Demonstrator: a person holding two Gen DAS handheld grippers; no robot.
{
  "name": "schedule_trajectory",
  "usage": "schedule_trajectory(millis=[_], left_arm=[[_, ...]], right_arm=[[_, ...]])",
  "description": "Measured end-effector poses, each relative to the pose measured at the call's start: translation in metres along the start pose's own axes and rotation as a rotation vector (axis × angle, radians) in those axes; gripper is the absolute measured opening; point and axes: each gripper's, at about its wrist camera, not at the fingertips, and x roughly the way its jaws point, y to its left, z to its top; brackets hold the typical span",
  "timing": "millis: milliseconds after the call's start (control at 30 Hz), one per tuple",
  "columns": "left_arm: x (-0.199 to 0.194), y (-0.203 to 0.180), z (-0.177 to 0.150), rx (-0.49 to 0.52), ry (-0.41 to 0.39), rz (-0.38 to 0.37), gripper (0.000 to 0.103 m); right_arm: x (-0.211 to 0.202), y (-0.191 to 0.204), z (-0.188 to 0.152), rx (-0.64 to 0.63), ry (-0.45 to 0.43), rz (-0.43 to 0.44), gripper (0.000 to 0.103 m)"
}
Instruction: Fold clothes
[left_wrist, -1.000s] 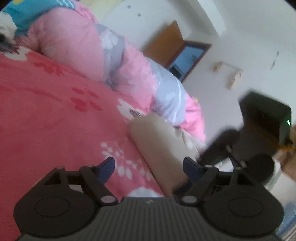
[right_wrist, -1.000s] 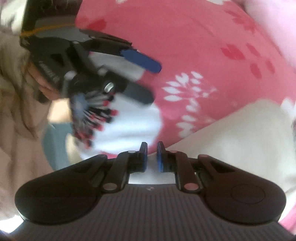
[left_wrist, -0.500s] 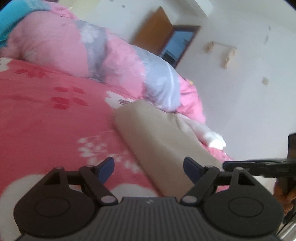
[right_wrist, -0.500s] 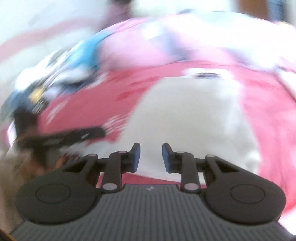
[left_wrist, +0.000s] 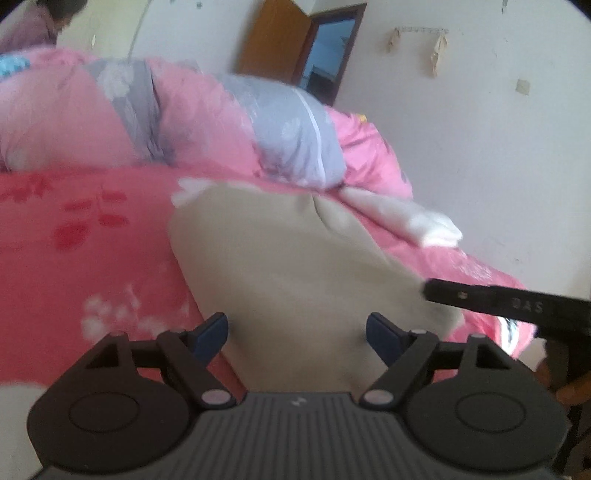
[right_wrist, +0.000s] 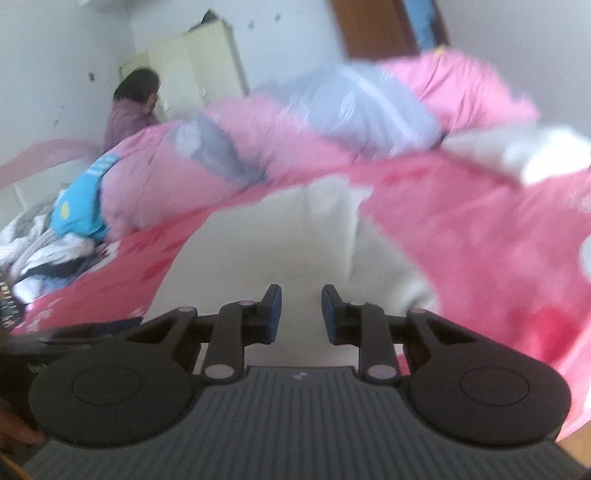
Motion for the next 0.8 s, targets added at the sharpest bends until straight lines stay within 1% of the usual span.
schedule_trajectory(millis=[33, 67, 100, 167, 267, 400, 500, 567, 600, 667, 800], left_arm=[[0.002, -0.003, 0.001, 0.011, 0.001, 0.011, 0.083], [0.003, -0.006, 0.003, 0.022, 0.002, 0.022, 0.083], [0.005, -0.009, 0.004, 0.033, 0.003, 0.034, 0.087], [0.009, -0.015, 0.007, 0.055, 0.006, 0.056, 0.088], [0.014, -0.023, 0.011, 0.087, 0.009, 0.09, 0.087], [0.02, -0.035, 0.016, 0.131, 0.014, 0.135, 0.085], [0.029, -0.037, 0.02, 0.146, 0.021, 0.149, 0.085], [0.035, -0.038, 0.023, 0.155, 0.026, 0.157, 0.085], [0.038, -0.038, 0.024, 0.159, 0.029, 0.161, 0.082], [0.04, -0.039, 0.027, 0.172, 0.026, 0.162, 0.082], [0.041, -0.041, 0.044, 0.195, -0.011, 0.163, 0.082]], right_arm=[[-0.002, -0.003, 0.001, -0.01, -0.023, -0.018, 0.022], [0.001, -0.007, -0.001, -0.01, -0.019, -0.029, 0.022], [0.008, -0.014, -0.005, 0.006, 0.005, -0.041, 0.022], [0.022, -0.028, -0.011, 0.041, 0.035, -0.02, 0.021], [0.018, -0.033, -0.006, 0.075, 0.012, 0.006, 0.022], [0.012, -0.026, 0.009, 0.034, -0.055, 0.024, 0.023], [0.023, -0.023, 0.017, 0.001, -0.076, 0.019, 0.023], [0.036, -0.026, 0.017, -0.01, -0.057, 0.032, 0.023], [0.045, -0.029, 0.012, -0.02, -0.025, 0.025, 0.023], [0.061, -0.036, 0.0, -0.009, 0.023, 0.016, 0.024], [0.056, -0.04, 0.0, 0.003, 0.001, 0.042, 0.025]])
